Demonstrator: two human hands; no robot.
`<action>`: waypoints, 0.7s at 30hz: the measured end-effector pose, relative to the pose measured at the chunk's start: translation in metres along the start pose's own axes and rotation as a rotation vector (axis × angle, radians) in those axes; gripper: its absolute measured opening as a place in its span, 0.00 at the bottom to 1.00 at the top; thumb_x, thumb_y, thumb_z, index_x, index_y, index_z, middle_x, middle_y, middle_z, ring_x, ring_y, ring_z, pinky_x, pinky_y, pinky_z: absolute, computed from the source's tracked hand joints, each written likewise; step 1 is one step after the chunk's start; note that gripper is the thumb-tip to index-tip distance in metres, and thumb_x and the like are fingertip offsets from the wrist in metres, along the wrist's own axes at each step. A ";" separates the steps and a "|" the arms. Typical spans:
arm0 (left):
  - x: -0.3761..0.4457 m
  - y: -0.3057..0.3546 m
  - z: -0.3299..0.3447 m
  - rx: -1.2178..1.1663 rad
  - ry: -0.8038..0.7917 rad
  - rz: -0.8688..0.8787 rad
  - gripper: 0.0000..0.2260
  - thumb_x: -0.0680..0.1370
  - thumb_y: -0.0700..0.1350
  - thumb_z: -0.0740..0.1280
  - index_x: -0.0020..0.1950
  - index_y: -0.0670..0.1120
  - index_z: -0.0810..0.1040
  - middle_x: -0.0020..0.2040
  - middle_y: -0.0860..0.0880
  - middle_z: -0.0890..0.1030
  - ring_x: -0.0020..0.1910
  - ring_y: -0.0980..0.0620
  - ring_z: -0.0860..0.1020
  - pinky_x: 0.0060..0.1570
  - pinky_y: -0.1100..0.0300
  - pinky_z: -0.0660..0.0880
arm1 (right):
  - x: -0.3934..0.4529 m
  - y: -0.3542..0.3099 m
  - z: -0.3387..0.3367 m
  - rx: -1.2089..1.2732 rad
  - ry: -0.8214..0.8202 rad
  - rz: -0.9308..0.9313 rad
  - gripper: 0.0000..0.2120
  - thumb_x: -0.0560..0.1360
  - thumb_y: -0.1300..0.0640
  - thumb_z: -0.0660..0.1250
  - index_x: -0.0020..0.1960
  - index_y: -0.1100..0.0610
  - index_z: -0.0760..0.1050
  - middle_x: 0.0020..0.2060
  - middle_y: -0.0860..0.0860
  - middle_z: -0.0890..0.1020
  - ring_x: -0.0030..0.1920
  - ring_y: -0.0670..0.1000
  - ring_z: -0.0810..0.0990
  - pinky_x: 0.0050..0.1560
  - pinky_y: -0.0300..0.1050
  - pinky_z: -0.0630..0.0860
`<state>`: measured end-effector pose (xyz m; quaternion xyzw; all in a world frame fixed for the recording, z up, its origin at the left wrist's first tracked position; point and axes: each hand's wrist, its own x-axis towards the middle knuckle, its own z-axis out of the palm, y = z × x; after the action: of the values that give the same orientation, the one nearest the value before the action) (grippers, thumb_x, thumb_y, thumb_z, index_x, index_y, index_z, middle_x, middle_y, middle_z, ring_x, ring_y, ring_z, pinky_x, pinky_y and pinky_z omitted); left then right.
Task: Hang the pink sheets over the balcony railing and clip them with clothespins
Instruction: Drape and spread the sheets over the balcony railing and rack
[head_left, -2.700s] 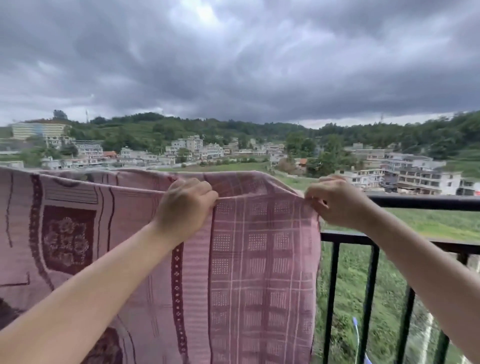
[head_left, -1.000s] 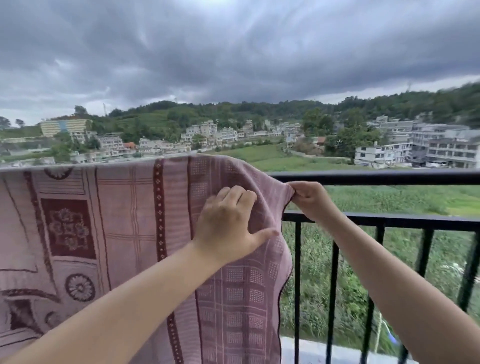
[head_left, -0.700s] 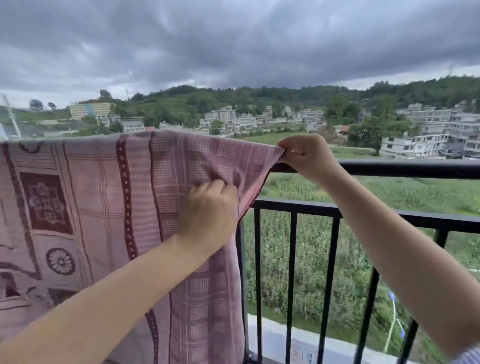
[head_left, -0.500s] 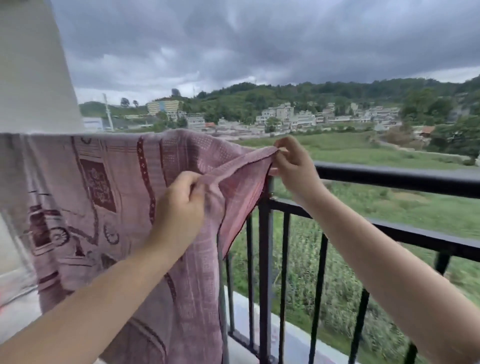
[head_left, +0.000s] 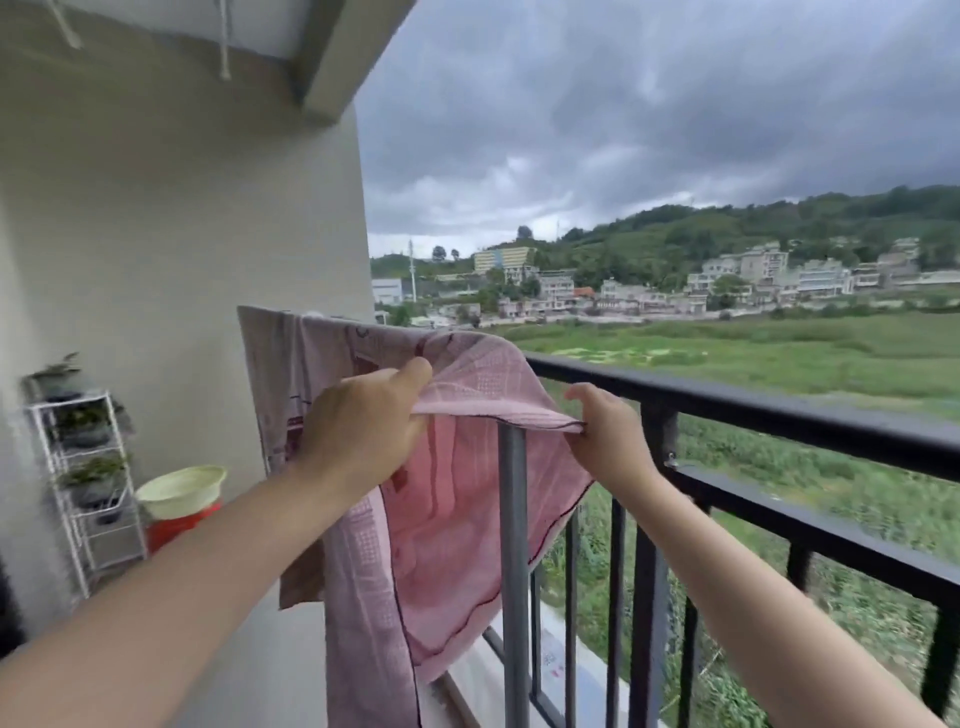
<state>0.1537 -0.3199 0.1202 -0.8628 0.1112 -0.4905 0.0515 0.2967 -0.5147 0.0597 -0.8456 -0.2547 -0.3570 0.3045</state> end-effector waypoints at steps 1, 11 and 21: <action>0.000 0.000 -0.005 0.068 0.016 0.025 0.05 0.65 0.39 0.68 0.35 0.39 0.74 0.23 0.42 0.75 0.18 0.41 0.74 0.15 0.60 0.66 | 0.001 0.008 0.009 0.047 -0.022 0.077 0.08 0.67 0.67 0.66 0.46 0.63 0.77 0.43 0.61 0.80 0.45 0.60 0.78 0.40 0.47 0.70; -0.021 0.023 0.013 0.425 -0.228 -0.220 0.12 0.76 0.47 0.59 0.47 0.38 0.73 0.37 0.37 0.80 0.36 0.36 0.80 0.30 0.47 0.74 | 0.012 0.093 0.032 0.580 -0.098 0.427 0.08 0.76 0.62 0.55 0.41 0.61 0.71 0.35 0.57 0.76 0.39 0.55 0.74 0.40 0.48 0.71; 0.050 0.087 -0.013 0.543 0.062 -0.204 0.04 0.69 0.33 0.68 0.39 0.36 0.74 0.28 0.34 0.76 0.25 0.34 0.77 0.25 0.49 0.72 | 0.098 0.117 -0.116 0.516 0.236 0.143 0.08 0.78 0.63 0.52 0.49 0.64 0.68 0.32 0.54 0.70 0.29 0.51 0.67 0.29 0.41 0.65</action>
<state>0.1553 -0.4161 0.1514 -0.8087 -0.1100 -0.5311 0.2277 0.3808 -0.6546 0.1605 -0.7088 -0.2396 -0.3538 0.5613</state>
